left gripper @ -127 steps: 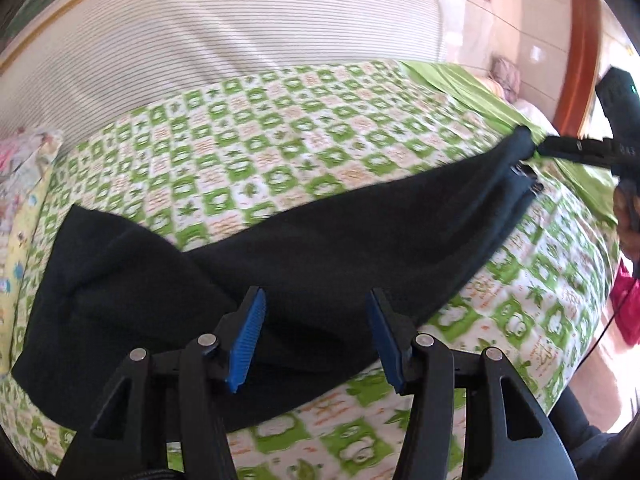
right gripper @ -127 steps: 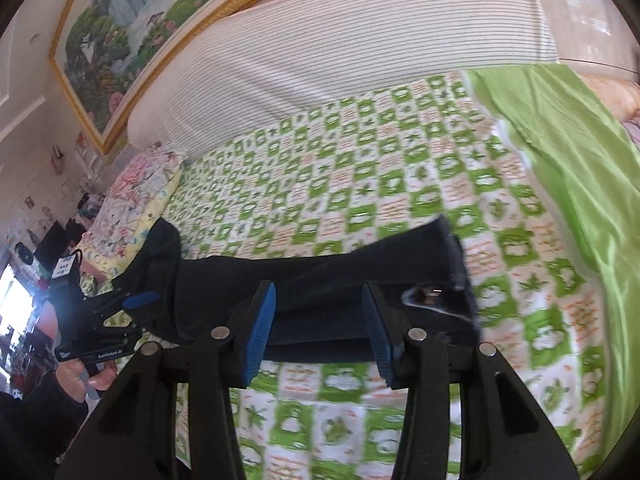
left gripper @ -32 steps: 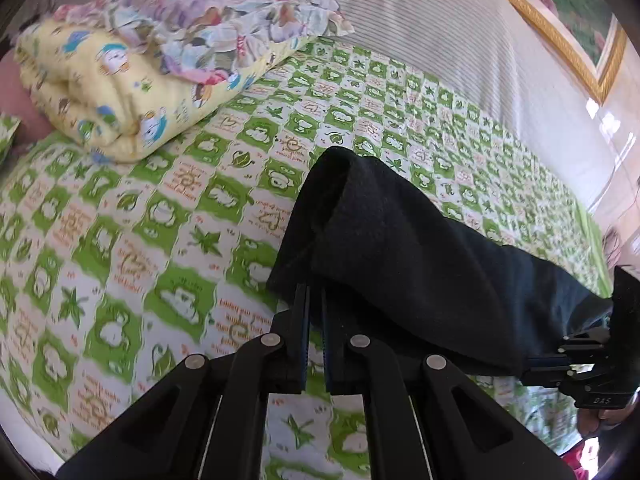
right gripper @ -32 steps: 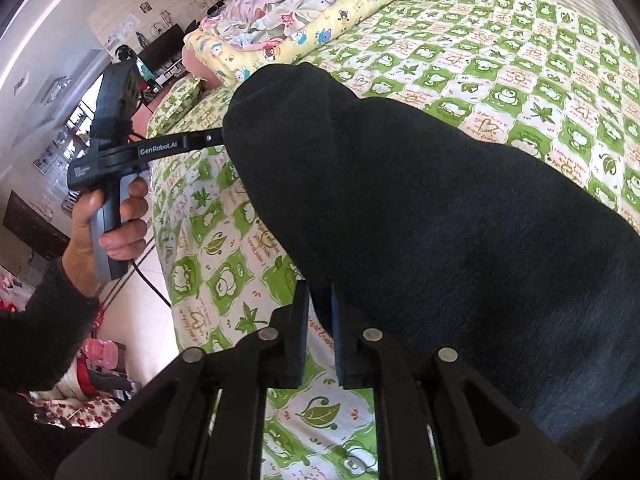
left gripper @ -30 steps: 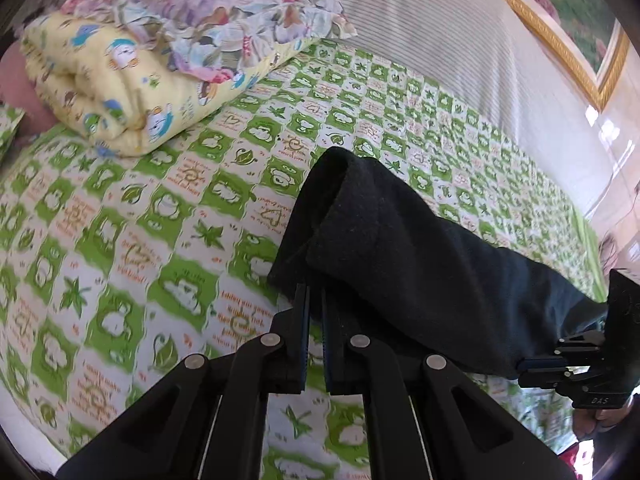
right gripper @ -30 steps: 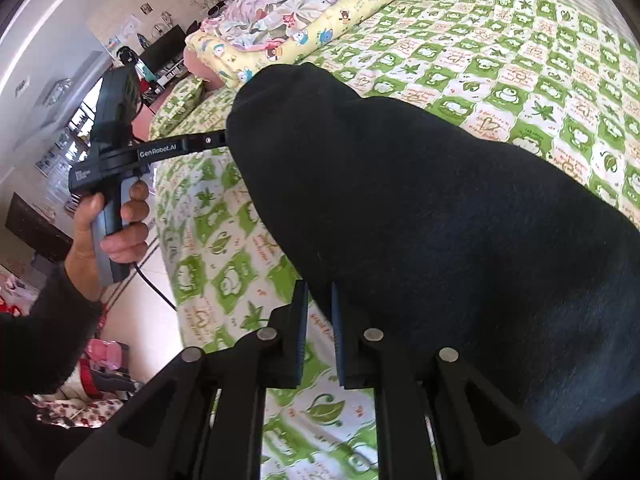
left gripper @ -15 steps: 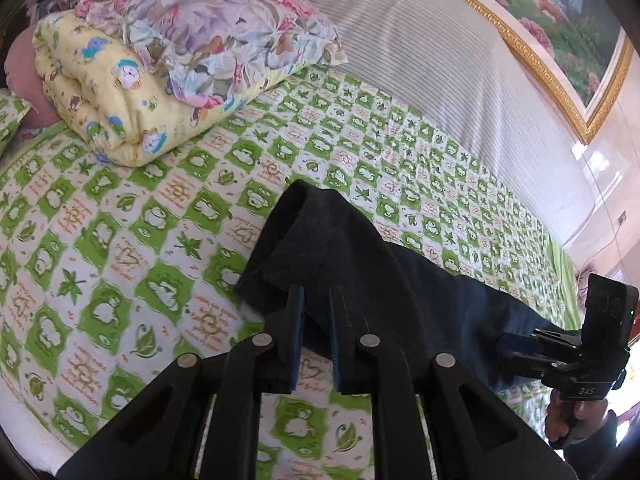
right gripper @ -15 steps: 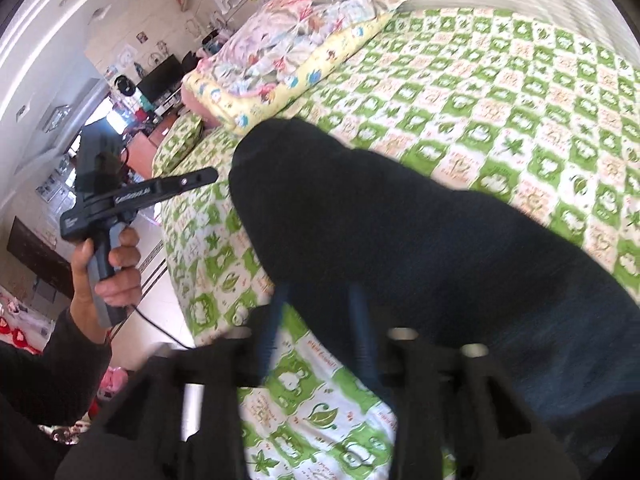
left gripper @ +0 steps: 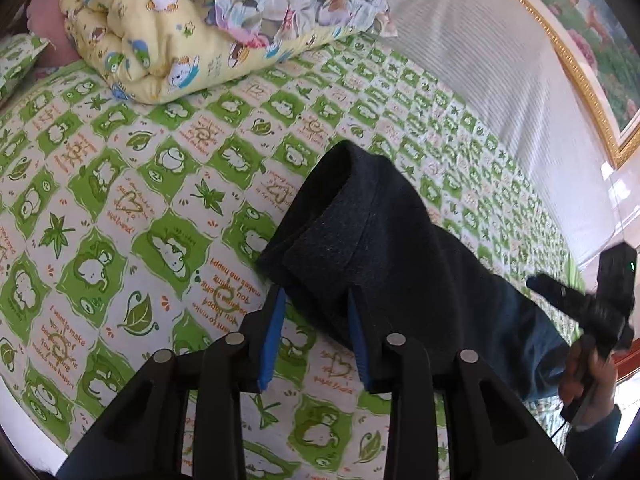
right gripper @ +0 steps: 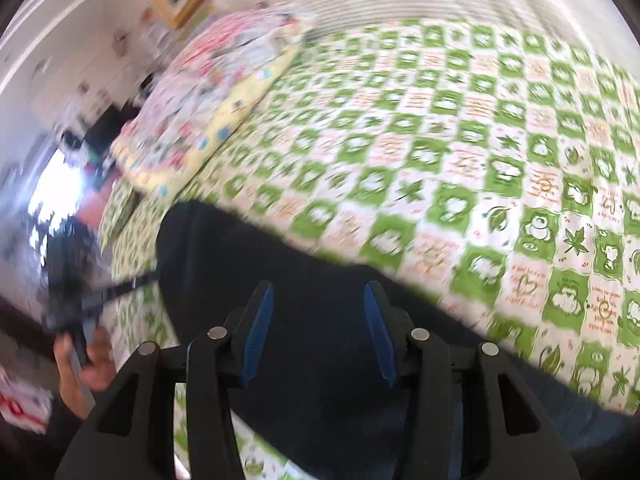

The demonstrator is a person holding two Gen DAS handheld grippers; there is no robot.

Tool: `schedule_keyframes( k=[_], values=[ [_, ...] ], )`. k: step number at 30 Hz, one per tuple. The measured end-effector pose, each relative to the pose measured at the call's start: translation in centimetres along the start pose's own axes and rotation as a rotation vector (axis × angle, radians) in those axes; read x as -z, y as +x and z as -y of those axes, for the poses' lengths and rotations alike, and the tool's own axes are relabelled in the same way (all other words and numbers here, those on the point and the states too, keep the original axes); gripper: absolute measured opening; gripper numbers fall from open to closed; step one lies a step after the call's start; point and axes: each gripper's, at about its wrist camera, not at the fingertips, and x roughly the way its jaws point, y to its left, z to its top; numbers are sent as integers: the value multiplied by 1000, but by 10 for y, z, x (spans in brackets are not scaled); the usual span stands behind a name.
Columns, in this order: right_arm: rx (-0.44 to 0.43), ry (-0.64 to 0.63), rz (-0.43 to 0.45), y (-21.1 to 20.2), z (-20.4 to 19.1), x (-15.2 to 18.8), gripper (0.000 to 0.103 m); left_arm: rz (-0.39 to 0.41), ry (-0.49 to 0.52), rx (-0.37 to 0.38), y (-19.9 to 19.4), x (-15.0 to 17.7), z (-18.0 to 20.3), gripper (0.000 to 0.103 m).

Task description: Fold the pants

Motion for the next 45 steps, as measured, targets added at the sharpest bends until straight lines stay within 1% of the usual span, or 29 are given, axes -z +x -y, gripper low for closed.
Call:
schedule_keyframes(
  k=[3, 6, 8, 10, 11, 12, 14, 16, 17, 18, 20, 22, 23, 26, 28, 30, 31, 33, 34, 35, 37, 38, 39, 40, 41, 42, 45],
  values=[
    [5, 41, -8, 14, 14, -14, 49, -12, -13, -4, 6, -2, -1, 37],
    [6, 48, -42, 35, 23, -25, 49, -18, -48, 16, 12, -9, -2, 38],
    [10, 50, -78, 48, 28, -28, 48, -16, -61, 12, 15, -13, -1, 44],
    [15, 44, -127, 61, 30, -25, 48, -20, -66, -2, 20, -15, 0, 45],
    [3, 35, -150, 65, 28, -22, 48, -22, -71, -5, 23, -14, 1, 47],
    [-9, 8, -170, 67, 23, -16, 47, -24, -76, -9, 25, -14, 1, 47],
    [5, -50, -189, 68, 15, -6, 47, -17, -69, -27, 30, -13, 5, 48],
    [12, -107, -189, 66, 5, 5, 42, -8, -50, -44, 32, -13, 9, 46],
    [12, -123, -190, 65, 3, 7, 36, 1, -36, -54, 33, -12, 12, 41],
    [10, -137, -187, 63, 1, 10, 28, 8, -24, -56, 33, -12, 13, 38],
    [10, -163, -176, 57, -4, 13, 20, 26, 0, -57, 32, -12, 17, 25],
    [19, -191, -148, 47, -10, 15, 18, 74, 31, -29, 19, -10, 22, 19],
    [22, -201, -131, 43, -14, 14, 17, 99, 46, -18, 9, -10, 24, 18],
    [48, -235, -37, 19, -28, 9, 16, 180, 96, 4, -28, -6, 36, 17],
    [79, -245, 20, 11, -34, 2, 16, 221, 127, -10, -42, -4, 41, 17],
    [125, -251, 69, 14, -34, -3, 16, 223, 153, -21, -39, -5, 41, 17],
    [132, -241, 76, 17, -31, -5, 16, 205, 155, -38, -30, -6, 38, 17],
    [131, -180, 75, 35, -16, -10, 16, 177, 167, -64, -13, -7, 31, 17],
    [138, -166, 68, 44, -12, -10, 16, 168, 183, -95, -1, -7, 28, 17],
    [148, -158, 61, 50, -7, -8, 16, 145, 192, -116, 9, -6, 25, 17],
    [186, -143, 59, 67, 3, -5, 18, 117, 189, -125, 19, -6, 19, 19],
    [203, -143, 58, 72, 6, -3, 20, 116, 183, -120, 17, -6, 17, 24],
    [205, -135, 57, 72, 9, -2, 24, 121, 179, -112, 13, -5, 16, 25],
    [194, -117, 67, 69, 10, -3, 26, 128, 175, -108, 7, -4, 15, 29],
    [190, -104, 75, 64, 9, -3, 27, 136, 172, -115, 1, -3, 14, 38],
    [178, -92, 97, 54, 8, -4, 27, 149, 172, -125, -5, -2, 14, 41],
    [152, -88, 139, 28, 1, 0, 27, 182, 177, -145, -23, 1, 14, 41]
  ],
)
